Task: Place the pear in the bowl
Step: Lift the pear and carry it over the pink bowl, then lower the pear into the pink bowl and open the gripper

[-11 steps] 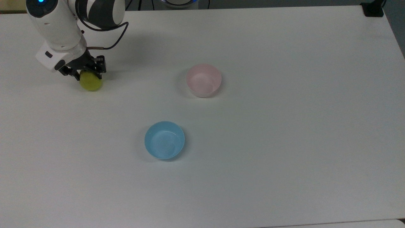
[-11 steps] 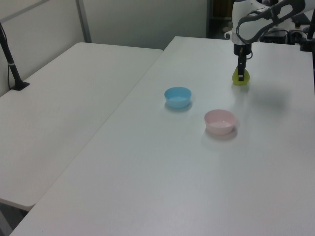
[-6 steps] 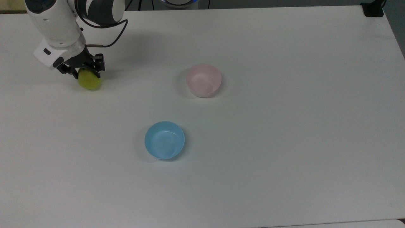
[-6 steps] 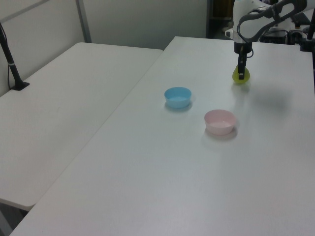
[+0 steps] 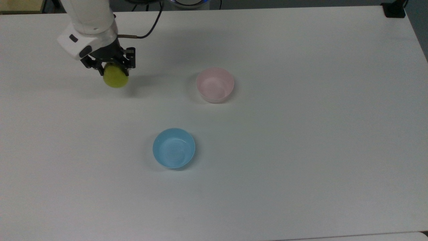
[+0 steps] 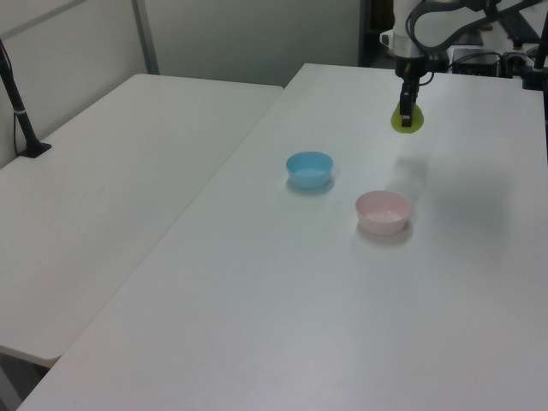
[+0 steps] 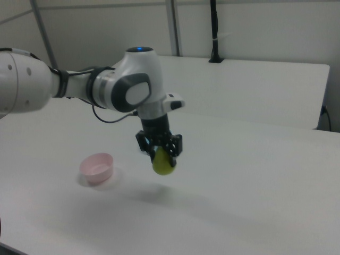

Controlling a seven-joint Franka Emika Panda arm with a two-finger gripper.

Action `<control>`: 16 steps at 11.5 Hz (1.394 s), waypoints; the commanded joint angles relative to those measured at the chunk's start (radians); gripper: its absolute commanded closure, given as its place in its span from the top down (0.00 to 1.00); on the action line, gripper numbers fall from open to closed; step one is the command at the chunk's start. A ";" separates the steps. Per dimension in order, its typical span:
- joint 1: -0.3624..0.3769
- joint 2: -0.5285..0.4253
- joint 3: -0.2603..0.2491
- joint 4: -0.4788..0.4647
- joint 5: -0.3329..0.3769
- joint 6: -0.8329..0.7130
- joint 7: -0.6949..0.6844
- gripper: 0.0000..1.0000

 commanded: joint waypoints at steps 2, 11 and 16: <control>0.186 -0.074 -0.009 -0.012 -0.017 -0.108 0.257 0.58; 0.475 -0.003 -0.009 -0.076 -0.003 -0.005 0.483 0.59; 0.485 0.057 -0.009 -0.089 -0.003 0.072 0.470 0.66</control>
